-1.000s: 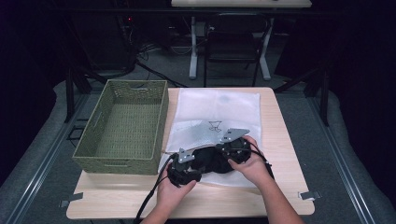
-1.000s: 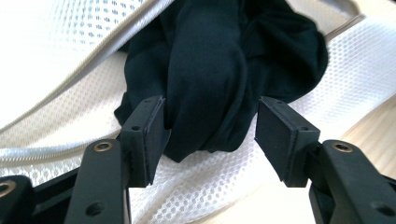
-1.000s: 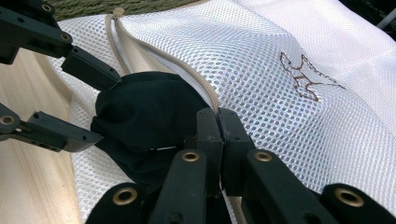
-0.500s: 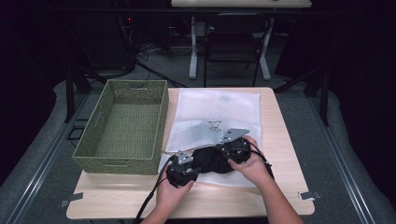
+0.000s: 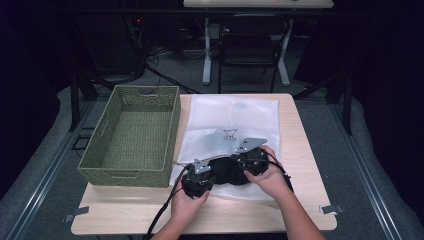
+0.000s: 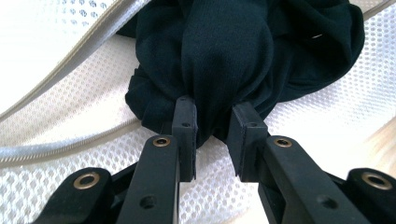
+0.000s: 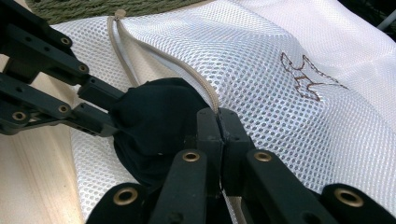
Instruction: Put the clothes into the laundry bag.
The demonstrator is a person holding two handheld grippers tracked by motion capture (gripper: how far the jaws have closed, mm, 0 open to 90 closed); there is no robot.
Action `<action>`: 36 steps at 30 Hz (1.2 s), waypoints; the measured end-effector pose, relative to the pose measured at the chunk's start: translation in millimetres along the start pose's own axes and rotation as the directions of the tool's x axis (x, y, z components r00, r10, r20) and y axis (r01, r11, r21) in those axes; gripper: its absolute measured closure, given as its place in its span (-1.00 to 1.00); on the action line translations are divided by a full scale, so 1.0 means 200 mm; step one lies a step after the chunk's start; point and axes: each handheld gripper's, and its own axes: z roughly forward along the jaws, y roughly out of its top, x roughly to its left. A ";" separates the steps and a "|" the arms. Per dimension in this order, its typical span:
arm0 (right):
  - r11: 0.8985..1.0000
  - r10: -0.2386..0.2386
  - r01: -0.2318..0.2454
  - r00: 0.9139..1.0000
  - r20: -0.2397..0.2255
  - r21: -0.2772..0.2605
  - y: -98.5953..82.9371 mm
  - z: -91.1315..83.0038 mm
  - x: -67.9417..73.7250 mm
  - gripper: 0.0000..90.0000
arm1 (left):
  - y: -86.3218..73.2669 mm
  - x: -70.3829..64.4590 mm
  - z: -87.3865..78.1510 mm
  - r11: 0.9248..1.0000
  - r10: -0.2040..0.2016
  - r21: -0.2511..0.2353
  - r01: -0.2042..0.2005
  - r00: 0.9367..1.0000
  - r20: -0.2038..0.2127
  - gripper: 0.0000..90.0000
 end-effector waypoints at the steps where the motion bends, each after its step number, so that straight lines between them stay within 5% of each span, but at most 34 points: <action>1: 1.000 0.000 0.000 1.000 0.000 0.000 0.00 0.00 0.00 0.98 | 0.01 0.00 0.00 1.000 -0.003 0.006 0.003 1.000 0.003 0.65; 23: 1.000 -0.002 0.002 1.000 -0.002 -0.002 0.00 0.00 0.00 0.98 | 0.11 0.04 0.10 0.999 -0.033 -0.027 0.032 0.999 -0.036 0.62; 36: 1.000 0.009 -0.009 1.000 0.004 -0.012 0.00 -0.01 -0.01 0.98 | 0.09 0.00 -0.02 0.998 -0.032 -0.057 0.033 0.999 0.012 0.36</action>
